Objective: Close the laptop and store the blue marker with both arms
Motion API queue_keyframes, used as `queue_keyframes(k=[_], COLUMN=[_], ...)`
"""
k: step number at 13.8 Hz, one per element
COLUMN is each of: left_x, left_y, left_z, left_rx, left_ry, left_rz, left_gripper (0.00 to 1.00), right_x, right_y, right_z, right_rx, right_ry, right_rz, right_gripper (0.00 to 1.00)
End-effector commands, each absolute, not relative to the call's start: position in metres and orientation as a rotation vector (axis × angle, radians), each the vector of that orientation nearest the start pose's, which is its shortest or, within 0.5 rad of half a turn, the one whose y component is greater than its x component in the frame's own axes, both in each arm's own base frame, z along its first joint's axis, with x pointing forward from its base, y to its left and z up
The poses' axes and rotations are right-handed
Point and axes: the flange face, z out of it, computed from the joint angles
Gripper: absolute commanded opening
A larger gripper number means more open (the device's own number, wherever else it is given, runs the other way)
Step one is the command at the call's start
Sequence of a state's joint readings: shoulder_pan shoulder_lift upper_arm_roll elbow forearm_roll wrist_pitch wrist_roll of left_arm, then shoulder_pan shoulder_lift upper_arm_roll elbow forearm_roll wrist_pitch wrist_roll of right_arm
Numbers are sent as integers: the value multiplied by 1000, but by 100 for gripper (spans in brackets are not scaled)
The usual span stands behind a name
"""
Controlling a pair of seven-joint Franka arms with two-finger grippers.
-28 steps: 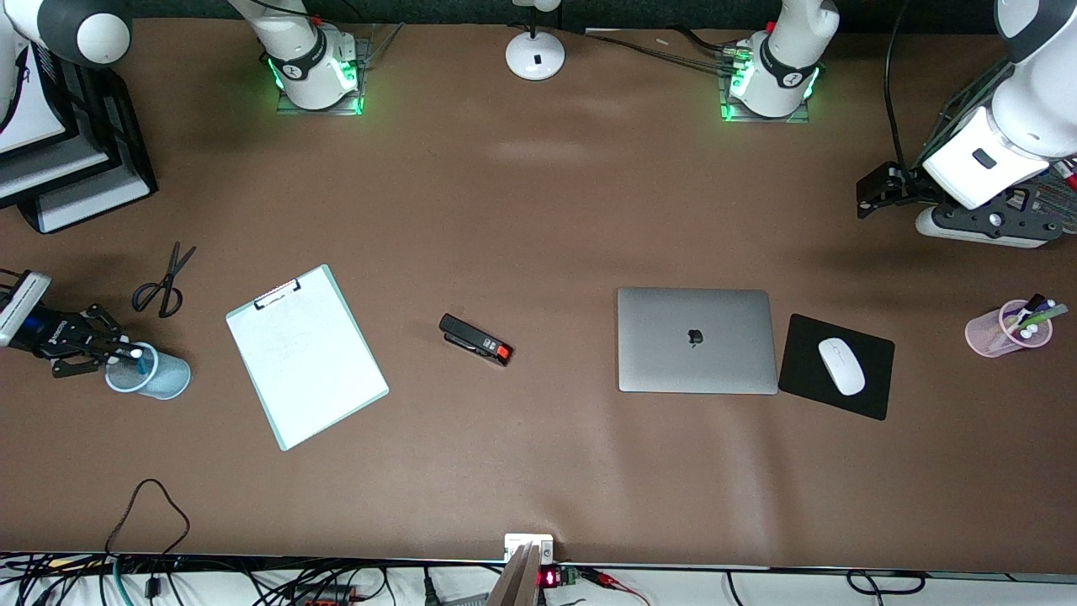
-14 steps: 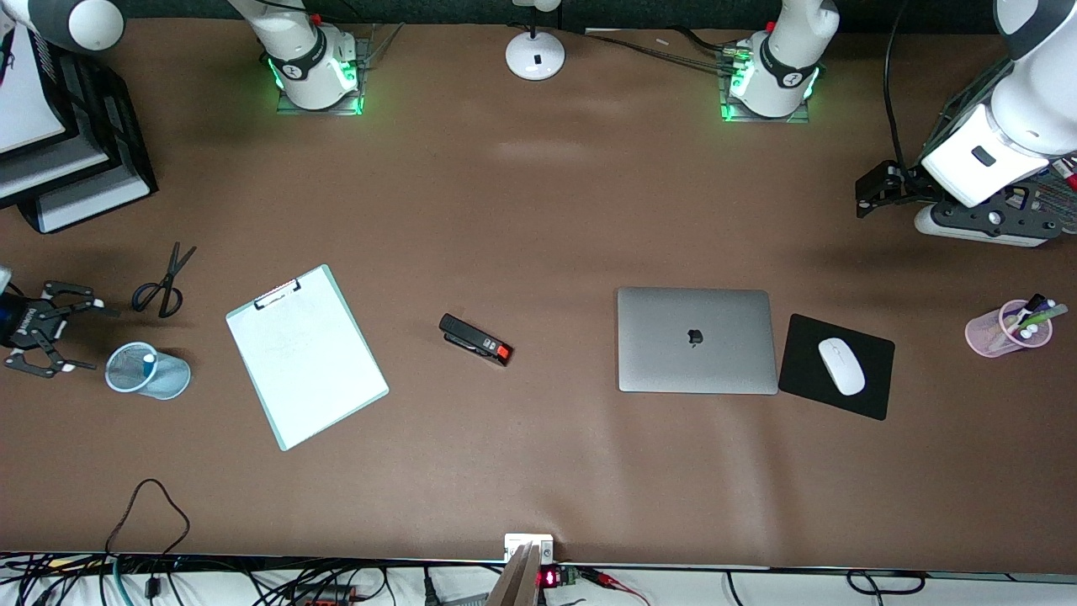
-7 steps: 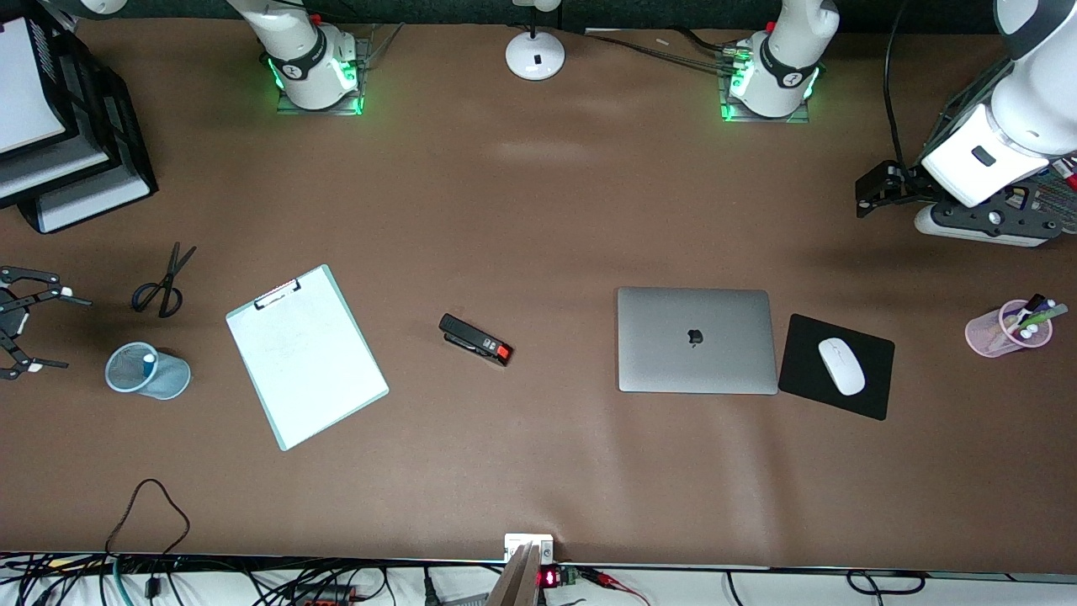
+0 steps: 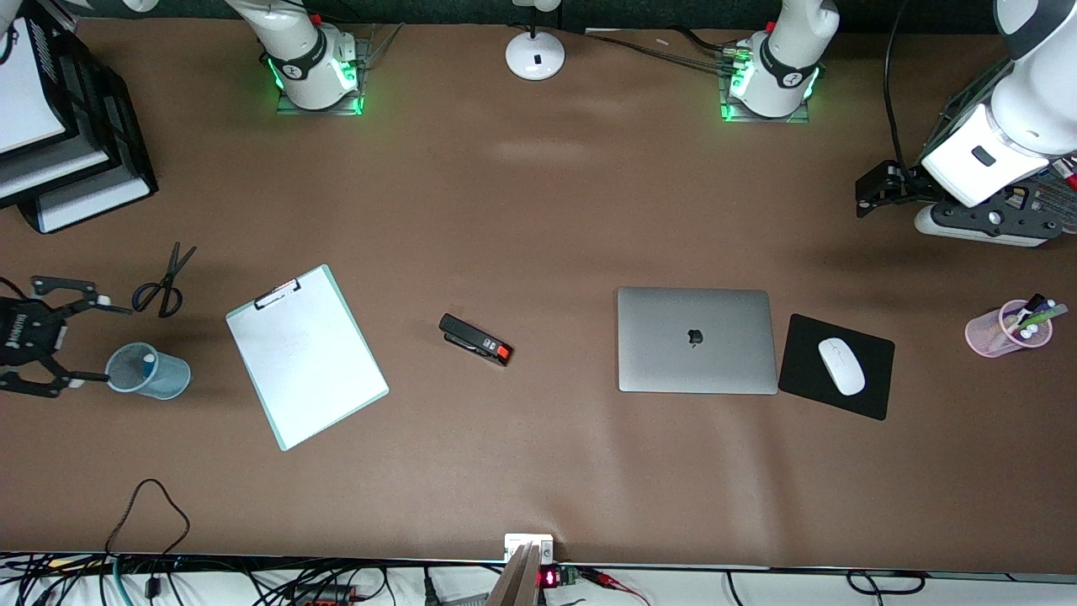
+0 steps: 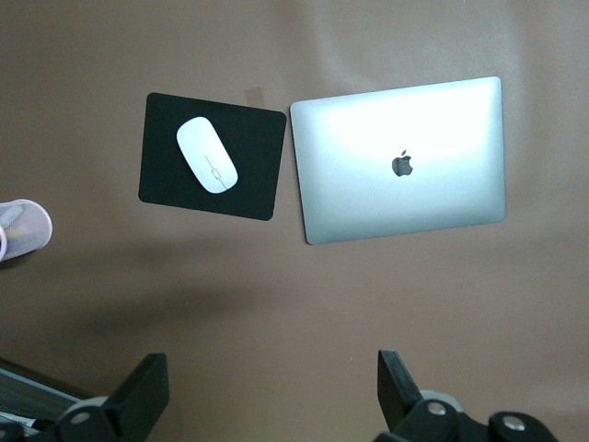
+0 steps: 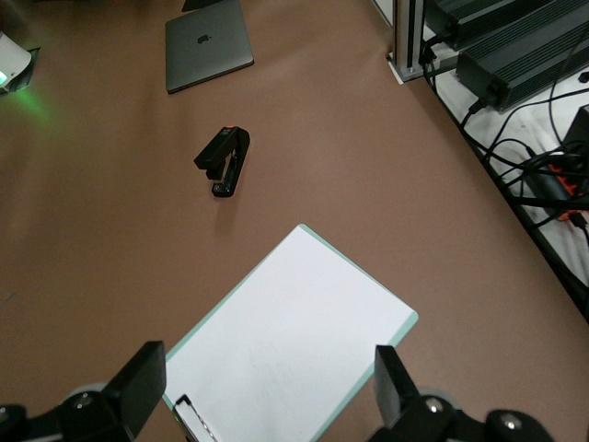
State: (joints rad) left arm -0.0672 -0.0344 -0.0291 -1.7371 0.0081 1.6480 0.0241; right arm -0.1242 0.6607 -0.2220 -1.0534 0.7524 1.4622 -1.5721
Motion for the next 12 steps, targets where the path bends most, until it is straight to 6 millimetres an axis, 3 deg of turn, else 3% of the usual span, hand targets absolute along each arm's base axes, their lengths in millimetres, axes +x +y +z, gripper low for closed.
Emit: queue_keyframes(k=[1, 3, 7, 9, 12], left_x=[538, 538, 538, 539, 539], left_y=[-53, -53, -54, -53, -52], left_z=[580, 581, 581, 580, 580], left_rx=[-3135, -3135, -3135, -3135, -3135], left_ry=[211, 211, 214, 214, 214], left_rz=[82, 82, 80, 84, 85], left_gripper=[100, 100, 100, 100, 100], right_x=[710, 706, 681, 670, 642], right_y=[-81, -49, 1, 14, 20], right_z=[498, 514, 526, 530, 519], right_rx=[-2206, -2300, -2514, -2595, -2731], right_ry=[-1466, -1428, -1120, -1008, -740], right_rz=[-395, -305, -155, -136, -21], right_gripper=[100, 100, 100, 100, 100])
